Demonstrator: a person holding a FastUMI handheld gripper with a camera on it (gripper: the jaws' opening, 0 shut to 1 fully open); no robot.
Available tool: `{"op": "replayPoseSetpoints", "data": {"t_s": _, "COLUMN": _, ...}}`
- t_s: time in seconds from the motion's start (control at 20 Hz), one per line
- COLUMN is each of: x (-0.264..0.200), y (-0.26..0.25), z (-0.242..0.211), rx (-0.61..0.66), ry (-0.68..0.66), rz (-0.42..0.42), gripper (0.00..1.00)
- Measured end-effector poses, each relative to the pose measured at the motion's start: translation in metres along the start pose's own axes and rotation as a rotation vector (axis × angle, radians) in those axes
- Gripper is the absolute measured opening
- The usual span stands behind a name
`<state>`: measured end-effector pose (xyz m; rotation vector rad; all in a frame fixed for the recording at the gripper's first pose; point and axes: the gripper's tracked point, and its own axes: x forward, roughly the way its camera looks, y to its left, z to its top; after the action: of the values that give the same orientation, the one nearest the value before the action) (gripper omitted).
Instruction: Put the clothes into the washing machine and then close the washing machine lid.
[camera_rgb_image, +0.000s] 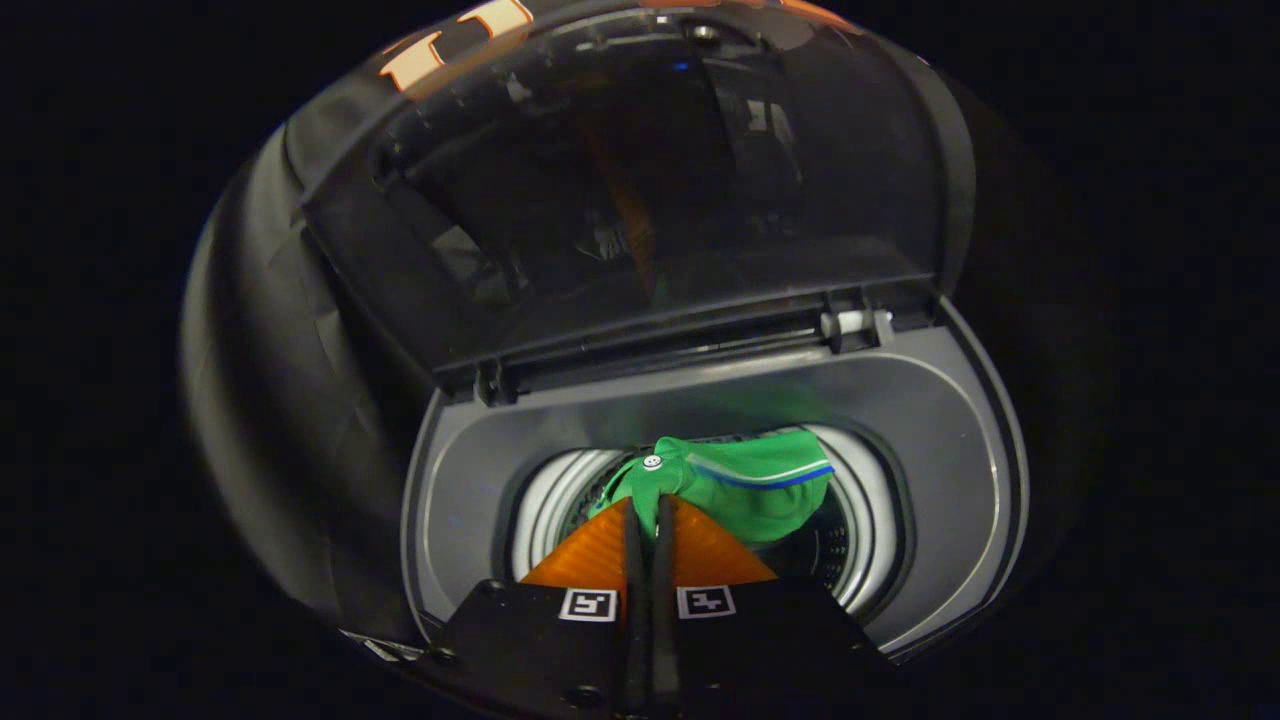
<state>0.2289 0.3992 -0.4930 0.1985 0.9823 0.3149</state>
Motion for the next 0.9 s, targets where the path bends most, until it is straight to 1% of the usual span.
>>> {"op": "replayPoseSetpoints", "data": {"t_s": 0.15, "x": 0.021, "y": -0.006, "z": -0.011, "rx": -0.027, "ry": 0.044, "rz": -0.025, "gripper": 0.08}}
{"op": "replayPoseSetpoints", "data": {"t_s": 0.35, "x": 0.037, "y": -0.01, "z": -0.026, "rx": -0.019, "ry": 0.091, "rz": -0.043, "gripper": 0.08}}
{"op": "replayPoseSetpoints", "data": {"t_s": 0.4, "x": 0.039, "y": -0.012, "z": -0.028, "rx": -0.02, "ry": 0.108, "rz": -0.058, "gripper": 0.09}}
{"op": "replayPoseSetpoints", "data": {"t_s": 0.55, "x": 0.042, "y": -0.015, "z": -0.031, "rx": -0.014, "ry": 0.13, "rz": -0.065, "gripper": 0.08}}
{"op": "replayPoseSetpoints", "data": {"t_s": 0.9, "x": 0.043, "y": -0.018, "z": -0.032, "rx": -0.016, "ry": 0.144, "rz": -0.099, "gripper": 0.09}}
